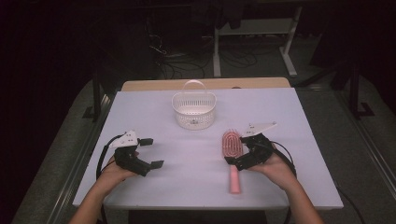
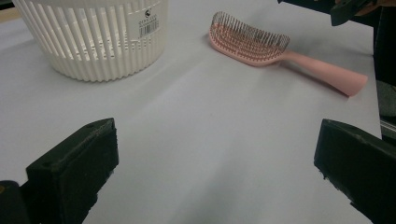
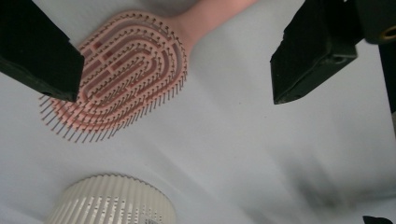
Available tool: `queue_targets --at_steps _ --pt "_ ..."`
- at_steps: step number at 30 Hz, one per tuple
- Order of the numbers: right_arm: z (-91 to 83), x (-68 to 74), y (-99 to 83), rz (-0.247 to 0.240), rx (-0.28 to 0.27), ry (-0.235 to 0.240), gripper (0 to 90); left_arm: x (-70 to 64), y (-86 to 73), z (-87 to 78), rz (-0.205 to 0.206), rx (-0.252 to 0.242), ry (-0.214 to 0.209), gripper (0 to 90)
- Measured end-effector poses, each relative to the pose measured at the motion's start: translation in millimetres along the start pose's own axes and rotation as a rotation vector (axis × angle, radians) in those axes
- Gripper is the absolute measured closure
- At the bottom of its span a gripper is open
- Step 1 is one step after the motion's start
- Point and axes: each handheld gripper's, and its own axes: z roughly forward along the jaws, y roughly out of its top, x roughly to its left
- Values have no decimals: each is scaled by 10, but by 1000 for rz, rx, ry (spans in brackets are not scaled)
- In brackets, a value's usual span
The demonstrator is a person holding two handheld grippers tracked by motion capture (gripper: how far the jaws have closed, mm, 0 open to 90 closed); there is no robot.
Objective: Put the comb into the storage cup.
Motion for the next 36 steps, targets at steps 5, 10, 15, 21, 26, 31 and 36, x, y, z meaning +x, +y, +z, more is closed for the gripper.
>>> queue_targets --at_steps 5,10,15,21,26,31,36 --pt "29 19 -1 -8 27 44 180 4 -4 -9 0 3 2 0" --pt "70 54 -9 -32 73 82 350 8 -9 -15 -1 3 6 0" --pt "90 62 -14 -40 92 102 466 3 -12 -17 0 4 6 0" --pt "109 77 -24 -45 116 115 635 9 -20 -19 -2 8 8 0" --pt "145 109 -33 -55 152 127 794 10 -20 -18 -2 8 8 0" --pt "209 149 -63 -58 205 145 886 12 -22 -19 -2 8 9 0" --pt "257 183 -82 -67 228 151 886 16 -23 -23 -4 8 9 0"
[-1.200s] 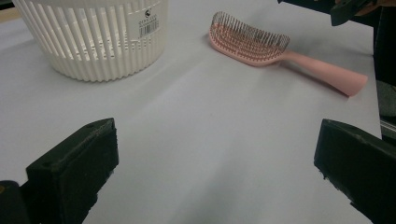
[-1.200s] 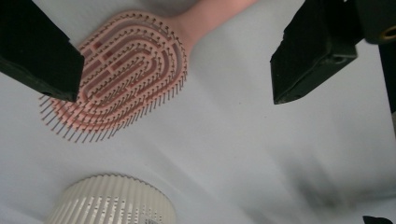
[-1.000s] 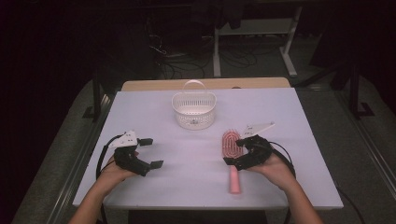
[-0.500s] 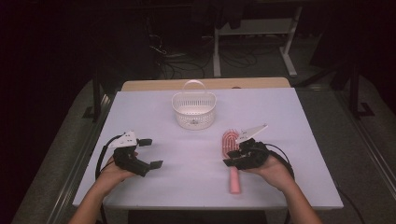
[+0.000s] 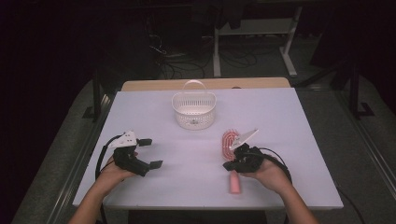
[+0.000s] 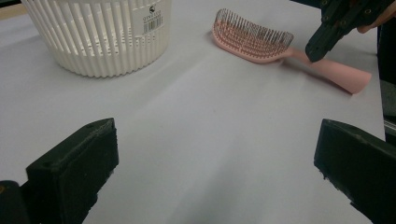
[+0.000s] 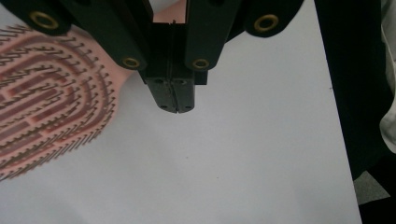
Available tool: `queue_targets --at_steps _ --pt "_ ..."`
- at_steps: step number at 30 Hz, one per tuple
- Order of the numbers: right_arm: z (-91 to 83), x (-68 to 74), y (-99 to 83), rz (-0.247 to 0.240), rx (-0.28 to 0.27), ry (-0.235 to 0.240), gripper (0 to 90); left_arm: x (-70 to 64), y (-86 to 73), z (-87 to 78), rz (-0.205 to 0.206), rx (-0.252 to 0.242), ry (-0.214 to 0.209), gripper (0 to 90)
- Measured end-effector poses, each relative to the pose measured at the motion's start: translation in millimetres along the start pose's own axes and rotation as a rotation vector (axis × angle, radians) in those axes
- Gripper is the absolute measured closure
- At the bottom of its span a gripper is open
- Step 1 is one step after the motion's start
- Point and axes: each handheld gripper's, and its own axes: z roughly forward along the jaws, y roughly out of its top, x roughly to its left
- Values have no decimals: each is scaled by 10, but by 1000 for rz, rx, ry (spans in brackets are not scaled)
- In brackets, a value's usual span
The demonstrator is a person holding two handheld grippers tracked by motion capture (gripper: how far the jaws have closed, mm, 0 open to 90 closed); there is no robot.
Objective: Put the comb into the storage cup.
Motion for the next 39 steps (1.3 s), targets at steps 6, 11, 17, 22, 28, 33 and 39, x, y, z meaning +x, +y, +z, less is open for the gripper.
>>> queue_targets --at_steps 6,11,17,22,28,33,39 --pt "71 27 19 -19 27 -7 887 2 0 -7 -3 -3 0 0" --pt "135 53 31 -31 61 -9 887 -3 0 1 2 0 -1 0" --pt "161 53 19 -36 80 -21 887 -2 0 2 2 1 -1 0" --pt "161 45 4 -33 90 -28 888 -2 -1 4 3 2 -2 0" --pt "142 31 -9 -27 91 -34 888 0 -2 2 3 2 -1 0" --pt "103 2 -44 -15 92 -47 888 0 -4 -2 2 3 0 0" --pt "33 -64 -119 11 91 -71 888 2 -3 -6 2 2 1 0"
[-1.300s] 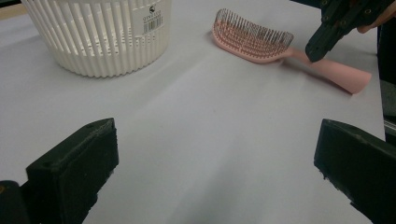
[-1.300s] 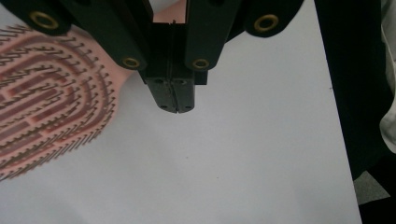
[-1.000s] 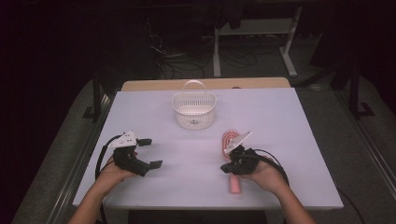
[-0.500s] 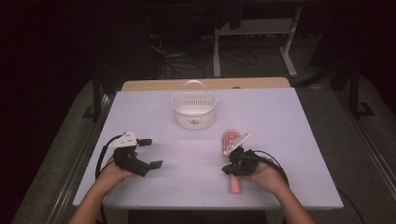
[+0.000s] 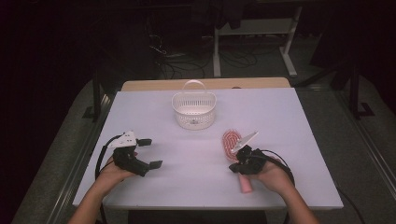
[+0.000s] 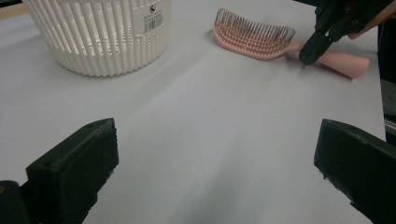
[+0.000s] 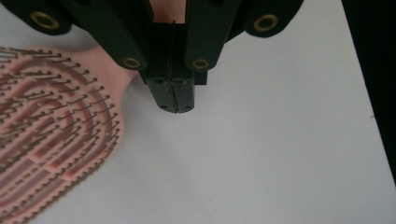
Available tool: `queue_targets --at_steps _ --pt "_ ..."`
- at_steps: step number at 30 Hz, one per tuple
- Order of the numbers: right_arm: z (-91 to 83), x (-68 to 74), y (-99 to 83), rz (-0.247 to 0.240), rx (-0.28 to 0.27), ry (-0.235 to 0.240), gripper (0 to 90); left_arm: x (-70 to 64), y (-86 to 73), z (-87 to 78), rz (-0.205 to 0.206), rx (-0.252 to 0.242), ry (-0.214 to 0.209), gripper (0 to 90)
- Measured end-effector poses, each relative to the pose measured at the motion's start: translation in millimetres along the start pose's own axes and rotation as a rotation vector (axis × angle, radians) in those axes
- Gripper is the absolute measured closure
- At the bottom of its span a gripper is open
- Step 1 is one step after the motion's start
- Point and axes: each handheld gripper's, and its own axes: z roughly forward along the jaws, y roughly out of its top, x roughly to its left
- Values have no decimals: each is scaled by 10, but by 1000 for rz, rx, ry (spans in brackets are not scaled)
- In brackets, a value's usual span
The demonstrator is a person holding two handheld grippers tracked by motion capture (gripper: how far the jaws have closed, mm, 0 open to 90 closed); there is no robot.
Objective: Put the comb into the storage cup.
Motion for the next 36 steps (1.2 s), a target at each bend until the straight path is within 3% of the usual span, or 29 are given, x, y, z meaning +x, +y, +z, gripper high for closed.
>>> queue_targets --at_steps 23,29,36 --pt "-267 -390 -327 119 10 -124 888 1 3 -11 -1 -5 3 0" --pt "-338 -492 -400 143 -3 -136 888 -2 3 -8 -1 -2 2 0" --pt "-354 -517 -422 149 -11 -128 888 -5 3 -7 1 -2 1 0"
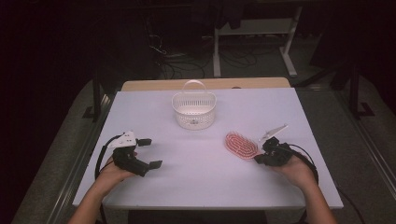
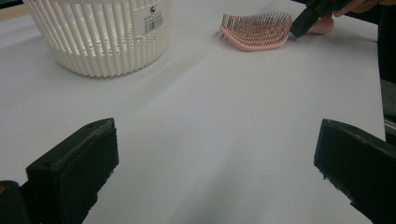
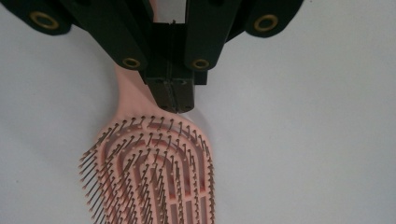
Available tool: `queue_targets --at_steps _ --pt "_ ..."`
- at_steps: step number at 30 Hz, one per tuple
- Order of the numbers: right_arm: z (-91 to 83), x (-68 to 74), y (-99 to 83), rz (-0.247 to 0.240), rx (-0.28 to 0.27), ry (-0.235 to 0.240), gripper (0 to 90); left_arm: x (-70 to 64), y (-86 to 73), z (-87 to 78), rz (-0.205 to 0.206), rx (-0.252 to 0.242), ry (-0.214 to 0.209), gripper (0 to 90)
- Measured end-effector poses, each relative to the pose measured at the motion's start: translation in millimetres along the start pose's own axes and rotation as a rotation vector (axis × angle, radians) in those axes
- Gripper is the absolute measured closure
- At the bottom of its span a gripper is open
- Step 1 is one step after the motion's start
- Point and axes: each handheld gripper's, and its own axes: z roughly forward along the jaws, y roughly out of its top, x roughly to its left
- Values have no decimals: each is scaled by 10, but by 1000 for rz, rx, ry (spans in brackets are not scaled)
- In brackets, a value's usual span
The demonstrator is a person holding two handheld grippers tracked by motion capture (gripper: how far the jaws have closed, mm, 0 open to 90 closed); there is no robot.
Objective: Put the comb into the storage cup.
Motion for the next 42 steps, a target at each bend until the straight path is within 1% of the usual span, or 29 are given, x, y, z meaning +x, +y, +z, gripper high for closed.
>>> queue_targets --at_steps 1,4,5,6,7,8,9,10,11,13,14,15,17,18,20,22,25,27,28,29,30,32,34,35,42 --pt "-24 -5 -2 3 -19 21 887 0 0 0 1 1 0 0" --pt "-82 -4 2 2 -68 49 884 -3 0 2 2 2 0 0" --pt "-82 -4 2 2 -68 49 884 -4 1 3 3 2 0 0" --pt "-116 0 5 12 -96 63 863 -7 1 5 4 1 1 0" --pt "-116 0 5 12 -96 63 863 -7 1 5 4 1 1 0" --pt "-150 1 12 20 -129 82 826 -9 1 7 4 2 0 0" --pt "-150 1 12 20 -129 82 826 -9 1 7 4 2 0 0" --pt "-165 1 16 25 -150 95 799 -12 2 9 4 3 0 0" --pt "-181 5 22 25 -171 106 762 -15 2 10 3 3 -1 0" --pt "-198 16 35 25 -198 109 674 -16 3 11 5 4 -2 0" --pt "-210 36 50 29 -225 105 575 -16 4 12 6 5 -2 0" --pt "-210 36 50 29 -225 105 575 -18 4 13 6 5 -2 0" --pt "-219 54 67 23 -250 99 476 -20 5 13 7 5 -3 0" --pt "-223 60 76 21 -261 94 444 -21 6 13 8 5 -3 0" --pt "-227 72 88 18 -275 102 371 -25 7 13 6 5 -3 0" --pt "-224 87 98 11 -284 102 322 -28 8 13 8 6 -5 0" --pt "-219 110 112 6 -299 92 225 -34 11 13 10 5 -7 0" --pt "-222 124 119 4 -312 89 148 -36 11 14 11 4 -9 0" --pt "-228 138 123 -2 -326 80 108 -37 11 14 10 4 -10 0" --pt "-228 138 123 -2 -326 80 108 -38 11 13 10 3 -11 0" --pt "-230 146 125 -6 -332 70 83 -39 12 12 8 3 -12 0" --pt "-223 159 128 -16 -341 77 10 -41 13 9 7 2 -13 0" --pt "-219 164 129 -17 -340 81 0 -43 14 7 6 1 -13 0" --pt "-211 186 131 -38 -342 81 0 -42 18 4 -5 -1 -17 0" --pt "-197 221 145 -53 -339 93 0 -47 31 -15 -15 -5 -36 0"
